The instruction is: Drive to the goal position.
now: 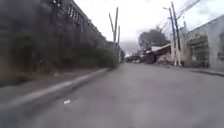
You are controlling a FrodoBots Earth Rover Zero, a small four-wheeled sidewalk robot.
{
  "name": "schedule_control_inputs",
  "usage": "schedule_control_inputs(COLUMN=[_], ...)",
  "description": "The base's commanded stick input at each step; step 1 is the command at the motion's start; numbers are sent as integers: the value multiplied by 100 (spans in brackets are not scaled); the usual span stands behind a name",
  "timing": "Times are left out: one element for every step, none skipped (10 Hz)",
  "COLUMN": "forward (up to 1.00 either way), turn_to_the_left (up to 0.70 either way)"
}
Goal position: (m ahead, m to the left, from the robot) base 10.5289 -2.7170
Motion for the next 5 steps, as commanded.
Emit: schedule_control_inputs(forward=[100, 100, 100, 100, 100], turn_to_the_left=[-2, -16, -29, -40, -32])
